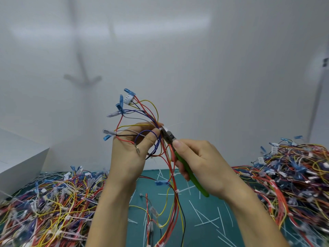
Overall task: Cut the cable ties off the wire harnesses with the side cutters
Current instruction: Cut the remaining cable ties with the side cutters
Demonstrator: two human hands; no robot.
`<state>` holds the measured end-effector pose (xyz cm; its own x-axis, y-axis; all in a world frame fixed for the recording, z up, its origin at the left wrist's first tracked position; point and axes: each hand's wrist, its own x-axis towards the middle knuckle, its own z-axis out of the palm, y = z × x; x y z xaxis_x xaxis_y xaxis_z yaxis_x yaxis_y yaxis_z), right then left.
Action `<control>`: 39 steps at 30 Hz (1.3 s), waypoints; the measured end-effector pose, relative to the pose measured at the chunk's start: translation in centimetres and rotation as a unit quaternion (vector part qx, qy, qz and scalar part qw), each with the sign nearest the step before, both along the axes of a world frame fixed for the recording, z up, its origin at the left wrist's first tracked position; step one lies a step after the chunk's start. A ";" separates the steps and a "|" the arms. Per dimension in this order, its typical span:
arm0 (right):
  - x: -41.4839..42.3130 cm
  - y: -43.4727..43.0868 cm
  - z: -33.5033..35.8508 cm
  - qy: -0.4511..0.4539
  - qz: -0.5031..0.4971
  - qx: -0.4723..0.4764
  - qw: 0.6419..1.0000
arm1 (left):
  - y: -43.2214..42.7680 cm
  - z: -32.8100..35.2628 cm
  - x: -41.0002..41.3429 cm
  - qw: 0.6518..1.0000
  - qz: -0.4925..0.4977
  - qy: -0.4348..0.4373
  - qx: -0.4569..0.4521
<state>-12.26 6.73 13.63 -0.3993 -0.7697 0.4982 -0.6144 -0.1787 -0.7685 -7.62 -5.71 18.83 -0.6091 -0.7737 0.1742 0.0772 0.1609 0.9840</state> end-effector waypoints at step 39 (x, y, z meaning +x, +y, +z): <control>-0.3 -0.5 -0.2 -0.059 -0.084 -0.045 0.994 | -0.9 -4.6 5.3 0.984 0.006 0.124 -0.130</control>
<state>-12.61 6.26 13.48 -0.5774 -0.6424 0.5039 -0.5485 -0.1519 -0.8222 -2.28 -6.60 14.22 -0.5143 -0.6898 0.5095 0.3066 0.4070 0.8605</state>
